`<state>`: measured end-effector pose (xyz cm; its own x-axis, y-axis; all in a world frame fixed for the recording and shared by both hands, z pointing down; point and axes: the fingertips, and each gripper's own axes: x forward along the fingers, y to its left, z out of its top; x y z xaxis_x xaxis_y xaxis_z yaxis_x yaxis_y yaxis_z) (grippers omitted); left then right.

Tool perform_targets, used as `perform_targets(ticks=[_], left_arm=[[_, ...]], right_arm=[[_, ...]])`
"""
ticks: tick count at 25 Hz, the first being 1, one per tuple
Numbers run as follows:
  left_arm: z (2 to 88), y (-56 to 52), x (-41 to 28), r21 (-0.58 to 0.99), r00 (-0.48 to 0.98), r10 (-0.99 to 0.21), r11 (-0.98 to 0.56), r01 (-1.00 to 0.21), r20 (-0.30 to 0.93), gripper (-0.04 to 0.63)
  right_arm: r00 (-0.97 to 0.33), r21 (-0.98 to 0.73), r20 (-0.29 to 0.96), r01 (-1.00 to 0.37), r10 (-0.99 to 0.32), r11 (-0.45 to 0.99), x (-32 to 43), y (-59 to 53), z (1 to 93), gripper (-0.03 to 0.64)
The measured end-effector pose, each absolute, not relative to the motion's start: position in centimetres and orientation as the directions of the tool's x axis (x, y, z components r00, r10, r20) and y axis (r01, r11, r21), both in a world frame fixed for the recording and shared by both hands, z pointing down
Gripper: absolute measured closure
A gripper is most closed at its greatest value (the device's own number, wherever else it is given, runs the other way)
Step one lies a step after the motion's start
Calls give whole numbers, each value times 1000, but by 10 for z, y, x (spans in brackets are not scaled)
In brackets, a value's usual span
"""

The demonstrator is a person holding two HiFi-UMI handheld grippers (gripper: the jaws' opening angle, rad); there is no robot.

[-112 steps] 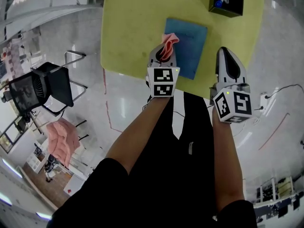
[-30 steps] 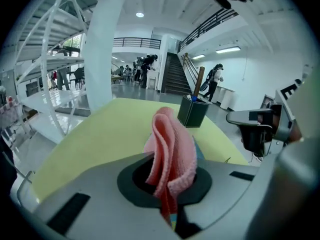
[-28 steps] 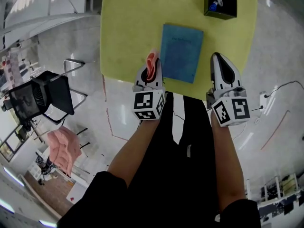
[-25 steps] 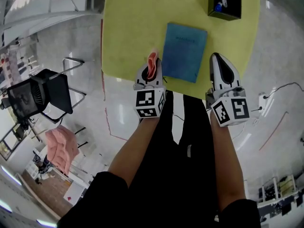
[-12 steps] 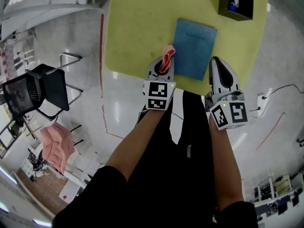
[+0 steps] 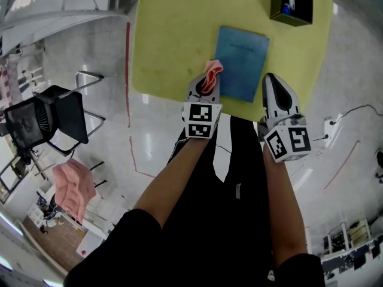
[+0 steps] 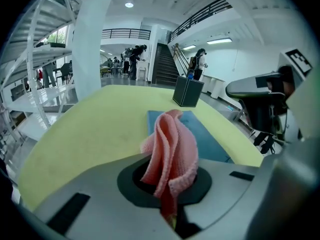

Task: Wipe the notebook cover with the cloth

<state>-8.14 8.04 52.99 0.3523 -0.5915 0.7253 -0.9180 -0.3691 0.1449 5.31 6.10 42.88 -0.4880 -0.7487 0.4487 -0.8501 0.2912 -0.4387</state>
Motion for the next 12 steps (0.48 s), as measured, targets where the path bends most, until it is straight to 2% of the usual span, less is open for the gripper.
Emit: perform_targets(ticks=[5, 12], left_arm=[[529, 87, -67, 139, 368, -584, -399, -906, 723, 572], [531, 89, -63, 154, 338, -590, -339, -928, 734, 572]], right_arm=[[-504, -439, 450, -844, -738, 308, 49, 64, 432, 586], [-485, -431, 483, -856, -729, 284, 64, 73, 442, 586]])
